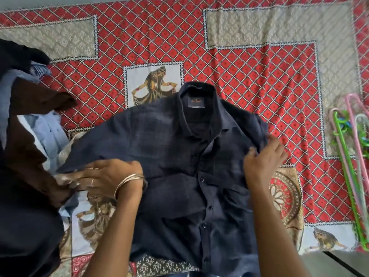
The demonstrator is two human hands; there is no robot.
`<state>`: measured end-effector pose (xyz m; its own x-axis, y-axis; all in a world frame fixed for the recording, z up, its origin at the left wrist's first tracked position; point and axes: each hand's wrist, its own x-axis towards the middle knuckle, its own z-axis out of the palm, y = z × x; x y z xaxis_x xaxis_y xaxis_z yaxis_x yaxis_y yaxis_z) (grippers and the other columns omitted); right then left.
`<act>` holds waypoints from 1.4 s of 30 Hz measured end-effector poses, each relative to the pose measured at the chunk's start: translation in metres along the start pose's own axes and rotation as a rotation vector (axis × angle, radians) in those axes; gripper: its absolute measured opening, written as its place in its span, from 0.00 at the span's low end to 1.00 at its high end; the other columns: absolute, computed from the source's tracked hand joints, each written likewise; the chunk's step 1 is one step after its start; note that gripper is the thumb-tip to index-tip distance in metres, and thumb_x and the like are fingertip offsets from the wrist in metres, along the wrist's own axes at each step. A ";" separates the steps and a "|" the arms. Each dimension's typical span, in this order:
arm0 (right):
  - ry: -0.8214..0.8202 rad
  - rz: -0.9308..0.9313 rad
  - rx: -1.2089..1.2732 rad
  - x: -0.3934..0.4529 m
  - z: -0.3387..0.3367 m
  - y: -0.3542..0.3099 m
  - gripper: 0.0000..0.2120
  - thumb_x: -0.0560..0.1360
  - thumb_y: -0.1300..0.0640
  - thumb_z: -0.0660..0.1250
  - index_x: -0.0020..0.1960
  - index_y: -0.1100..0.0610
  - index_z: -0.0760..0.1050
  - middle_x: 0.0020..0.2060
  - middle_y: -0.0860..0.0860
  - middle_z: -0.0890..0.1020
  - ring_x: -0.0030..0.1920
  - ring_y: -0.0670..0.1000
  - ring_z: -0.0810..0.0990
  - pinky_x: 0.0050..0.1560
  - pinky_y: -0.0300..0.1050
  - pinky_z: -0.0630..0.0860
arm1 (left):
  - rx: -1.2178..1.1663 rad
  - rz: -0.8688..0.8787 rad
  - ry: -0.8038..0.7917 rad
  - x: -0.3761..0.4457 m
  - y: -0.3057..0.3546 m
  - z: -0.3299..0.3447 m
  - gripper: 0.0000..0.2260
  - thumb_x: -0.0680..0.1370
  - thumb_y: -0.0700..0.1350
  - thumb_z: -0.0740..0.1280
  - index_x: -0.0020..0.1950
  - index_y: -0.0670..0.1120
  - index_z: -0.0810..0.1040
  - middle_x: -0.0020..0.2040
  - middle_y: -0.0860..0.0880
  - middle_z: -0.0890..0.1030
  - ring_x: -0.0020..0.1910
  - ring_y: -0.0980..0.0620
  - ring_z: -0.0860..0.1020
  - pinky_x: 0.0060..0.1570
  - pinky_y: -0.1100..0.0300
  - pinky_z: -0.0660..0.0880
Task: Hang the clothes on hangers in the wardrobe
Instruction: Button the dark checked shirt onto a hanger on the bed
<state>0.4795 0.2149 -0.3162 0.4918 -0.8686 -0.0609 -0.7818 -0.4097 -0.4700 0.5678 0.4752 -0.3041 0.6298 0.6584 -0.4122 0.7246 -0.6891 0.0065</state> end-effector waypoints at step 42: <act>-0.253 -0.006 -0.061 0.039 0.042 -0.057 0.14 0.76 0.63 0.59 0.61 0.61 0.66 0.54 0.63 0.78 0.55 0.66 0.75 0.46 0.53 0.67 | -0.009 0.645 -0.030 -0.017 0.149 0.036 0.13 0.78 0.41 0.63 0.62 0.42 0.71 0.57 0.36 0.77 0.56 0.33 0.76 0.46 0.44 0.75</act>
<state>0.5590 0.2164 -0.3291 0.5707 -0.7718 -0.2803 -0.7965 -0.4373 -0.4176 0.6549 0.3509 -0.3292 0.9316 0.1033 -0.3485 0.2051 -0.9410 0.2692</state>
